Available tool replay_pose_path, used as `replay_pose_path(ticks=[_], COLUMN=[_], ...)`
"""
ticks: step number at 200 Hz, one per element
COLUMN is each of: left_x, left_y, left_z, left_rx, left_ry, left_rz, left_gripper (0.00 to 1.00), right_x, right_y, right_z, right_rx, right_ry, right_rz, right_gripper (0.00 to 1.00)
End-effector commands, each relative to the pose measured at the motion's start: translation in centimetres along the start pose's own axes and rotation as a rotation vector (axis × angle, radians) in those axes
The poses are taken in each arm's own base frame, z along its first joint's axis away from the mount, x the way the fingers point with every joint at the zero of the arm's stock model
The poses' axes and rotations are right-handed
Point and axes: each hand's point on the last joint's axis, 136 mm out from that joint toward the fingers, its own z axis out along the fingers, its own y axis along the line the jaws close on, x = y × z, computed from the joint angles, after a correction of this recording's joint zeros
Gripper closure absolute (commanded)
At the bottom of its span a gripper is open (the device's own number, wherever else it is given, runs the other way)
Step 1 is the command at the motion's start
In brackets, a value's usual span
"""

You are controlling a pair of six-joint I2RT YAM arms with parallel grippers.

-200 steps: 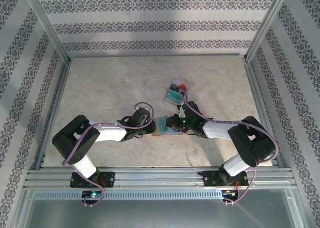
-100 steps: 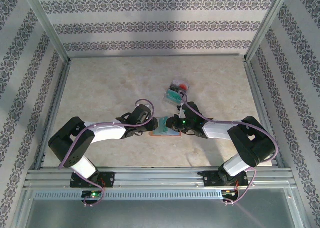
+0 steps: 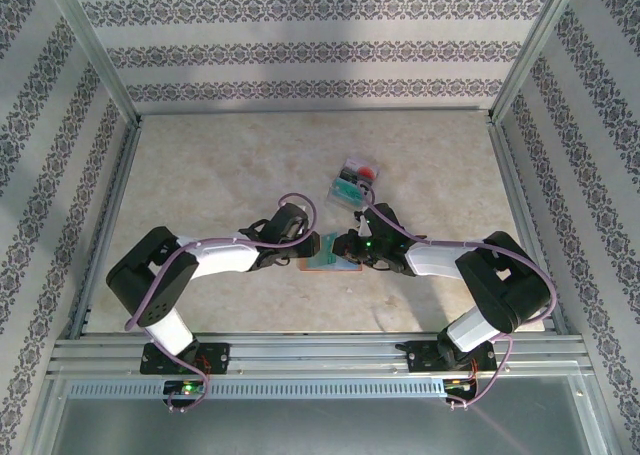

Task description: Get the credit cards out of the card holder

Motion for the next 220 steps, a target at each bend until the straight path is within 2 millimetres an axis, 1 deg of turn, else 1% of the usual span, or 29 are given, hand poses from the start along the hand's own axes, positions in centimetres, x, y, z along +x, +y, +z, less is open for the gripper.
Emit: replay_pose_path(ticks=[1,44,78,113,139,220], left_x=[0.3,0.9,1.1,1.4,1.6,1.5], left_y=[0.5,1.5,1.7,2.0,2.1,2.4], left_z=[0.3,0.4,0.5,0.8,1.1,0.9], left_rx=[-0.026,-0.056,-0.059,-0.062,-0.061,-0.070], left_ry=[0.023,0.030,0.033,0.043,0.051,0.046], left_rz=[0.016,-0.005,-0.012,-0.023,-0.032,-0.035], left_gripper=[0.74,0.74,0.74,0.75,0.77,0.78], right_x=[-0.4,-0.4,-0.3,-0.5,-0.5,-0.8], right_y=[0.4,-0.1,-0.4,-0.1,0.1,-0.2], right_z=[-0.5,-1.0,-1.4,-2.0,-2.3,-3.5], right_rx=[0.016,0.060,0.101,0.109,0.110,0.173], right_ry=[-0.021,-0.023,-0.020,-0.028,-0.032,-0.044], right_rz=[-0.029,-0.041,-0.054,-0.072,-0.080,-0.112], right_gripper=[0.88,0.88,0.88,0.88,0.88,0.88])
